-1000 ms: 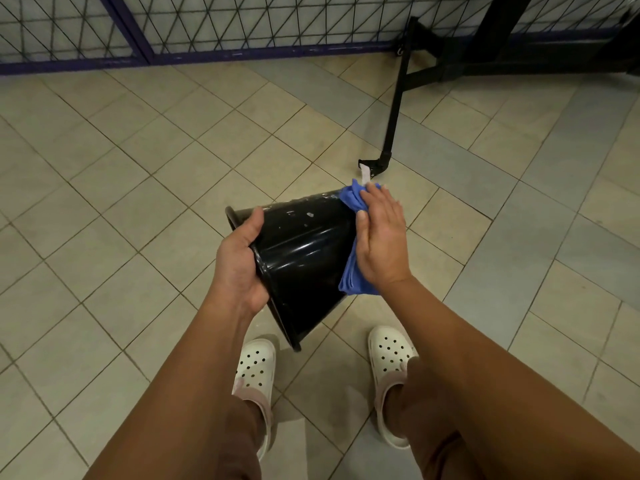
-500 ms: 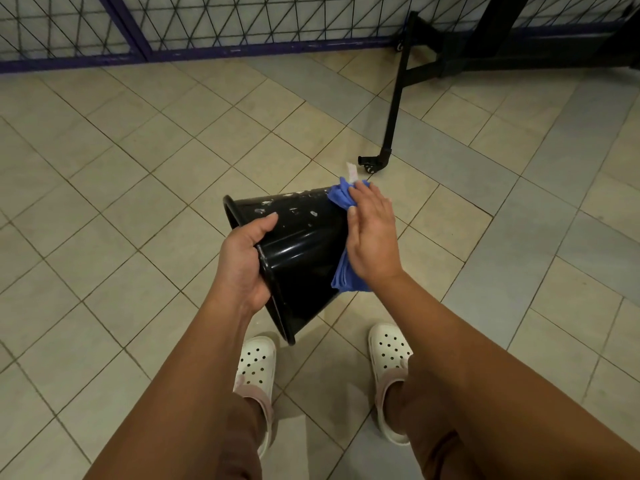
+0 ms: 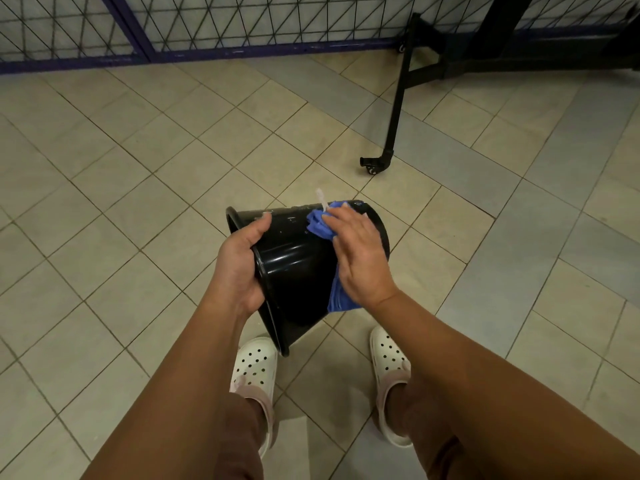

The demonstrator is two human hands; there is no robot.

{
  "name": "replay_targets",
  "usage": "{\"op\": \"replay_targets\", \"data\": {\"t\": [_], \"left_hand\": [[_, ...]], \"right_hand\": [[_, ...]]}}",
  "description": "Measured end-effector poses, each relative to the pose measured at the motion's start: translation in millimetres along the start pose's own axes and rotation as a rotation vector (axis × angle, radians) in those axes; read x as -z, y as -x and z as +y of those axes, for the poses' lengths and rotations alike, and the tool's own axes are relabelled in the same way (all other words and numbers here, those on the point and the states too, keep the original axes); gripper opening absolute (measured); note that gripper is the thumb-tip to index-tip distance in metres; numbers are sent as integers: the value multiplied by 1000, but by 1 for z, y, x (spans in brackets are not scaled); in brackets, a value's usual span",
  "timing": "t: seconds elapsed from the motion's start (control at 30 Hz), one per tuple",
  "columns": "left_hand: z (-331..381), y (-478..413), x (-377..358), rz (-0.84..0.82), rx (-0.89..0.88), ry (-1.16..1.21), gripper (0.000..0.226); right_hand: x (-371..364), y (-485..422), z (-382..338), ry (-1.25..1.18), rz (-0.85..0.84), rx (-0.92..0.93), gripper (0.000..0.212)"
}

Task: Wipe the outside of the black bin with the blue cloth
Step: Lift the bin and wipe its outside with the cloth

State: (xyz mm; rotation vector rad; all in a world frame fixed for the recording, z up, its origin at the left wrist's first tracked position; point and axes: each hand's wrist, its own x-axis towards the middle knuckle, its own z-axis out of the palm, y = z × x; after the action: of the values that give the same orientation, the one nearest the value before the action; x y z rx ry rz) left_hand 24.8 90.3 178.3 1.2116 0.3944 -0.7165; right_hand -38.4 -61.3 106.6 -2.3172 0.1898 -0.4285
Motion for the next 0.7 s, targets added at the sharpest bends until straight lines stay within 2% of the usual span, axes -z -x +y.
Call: {"op": "replay_targets", "data": {"t": [0.07, 0.17, 0.33, 0.43, 0.57, 0.63, 0.7], "left_hand": [[1, 1, 0, 2, -22, -18, 30], [-3, 3, 0, 18, -54, -54, 44], [-3, 2, 1, 22, -53, -48, 26], [-1, 0, 2, -3, -36, -81, 24], [-1, 3, 0, -61, -56, -156, 17], [-1, 4, -1, -68, -70, -179, 20], [-2, 5, -1, -64, -86, -204, 22]], "right_hand": [[8, -13, 6, 35, -1, -21, 38], [14, -18, 18, 51, 15, -146, 34], [8, -9, 21, 23, 173, -371, 34], [5, -1, 11, 40, 175, -233, 31], [12, -9, 3, 78, 64, -57, 29], [18, -18, 8, 113, -1, -83, 29], [22, -22, 15, 136, -15, -183, 29]]}}
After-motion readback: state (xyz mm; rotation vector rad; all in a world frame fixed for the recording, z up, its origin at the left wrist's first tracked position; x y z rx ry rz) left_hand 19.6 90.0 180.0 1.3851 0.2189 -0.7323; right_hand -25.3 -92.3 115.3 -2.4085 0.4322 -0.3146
